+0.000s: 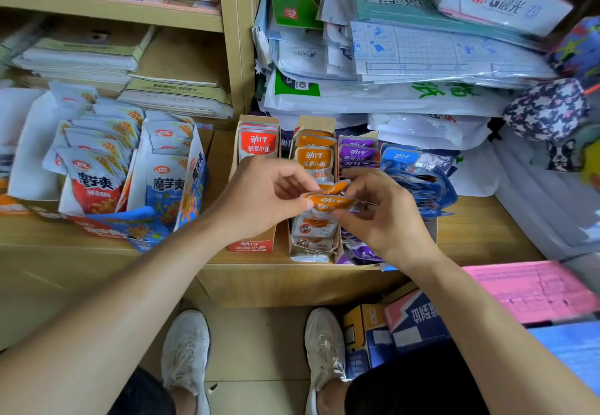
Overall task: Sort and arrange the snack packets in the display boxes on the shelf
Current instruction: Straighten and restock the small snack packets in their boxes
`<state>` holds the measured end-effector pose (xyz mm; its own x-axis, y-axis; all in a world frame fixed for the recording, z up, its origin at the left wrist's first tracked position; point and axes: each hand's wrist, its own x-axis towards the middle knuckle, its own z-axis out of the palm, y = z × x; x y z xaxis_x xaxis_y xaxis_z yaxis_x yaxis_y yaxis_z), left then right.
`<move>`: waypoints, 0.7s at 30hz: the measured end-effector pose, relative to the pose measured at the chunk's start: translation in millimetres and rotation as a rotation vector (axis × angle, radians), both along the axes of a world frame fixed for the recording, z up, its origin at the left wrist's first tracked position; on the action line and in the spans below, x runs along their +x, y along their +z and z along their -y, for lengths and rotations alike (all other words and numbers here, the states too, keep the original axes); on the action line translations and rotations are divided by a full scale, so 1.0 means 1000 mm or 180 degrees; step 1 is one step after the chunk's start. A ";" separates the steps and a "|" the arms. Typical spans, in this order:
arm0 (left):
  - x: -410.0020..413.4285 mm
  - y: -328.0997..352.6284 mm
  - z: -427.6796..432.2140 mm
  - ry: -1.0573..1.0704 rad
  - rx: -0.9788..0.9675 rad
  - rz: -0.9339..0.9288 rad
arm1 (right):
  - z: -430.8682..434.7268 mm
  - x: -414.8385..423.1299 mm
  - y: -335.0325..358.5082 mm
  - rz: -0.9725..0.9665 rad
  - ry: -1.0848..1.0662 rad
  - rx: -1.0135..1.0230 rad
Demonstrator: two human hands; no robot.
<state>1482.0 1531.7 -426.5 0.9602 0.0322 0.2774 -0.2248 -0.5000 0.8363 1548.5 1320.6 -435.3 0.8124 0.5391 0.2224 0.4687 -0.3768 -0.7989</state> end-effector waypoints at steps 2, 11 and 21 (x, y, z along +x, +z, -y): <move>-0.002 0.000 0.000 -0.0004 0.0002 -0.0049 | 0.000 0.001 0.000 -0.0118 -0.0034 -0.0008; -0.006 0.002 -0.011 -0.0683 -0.0058 -0.1002 | 0.010 -0.010 -0.002 0.0118 0.0536 -0.0798; 0.026 -0.023 -0.011 0.0193 0.2021 -0.0433 | 0.013 -0.020 -0.001 0.0644 0.0476 -0.0883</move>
<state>1507.6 1542.4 -449.2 0.9897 -0.0426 0.1366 -0.0936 -0.9147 0.3930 1528.5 1307.8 -436.2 0.6747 0.7107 0.1992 0.6729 -0.4813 -0.5617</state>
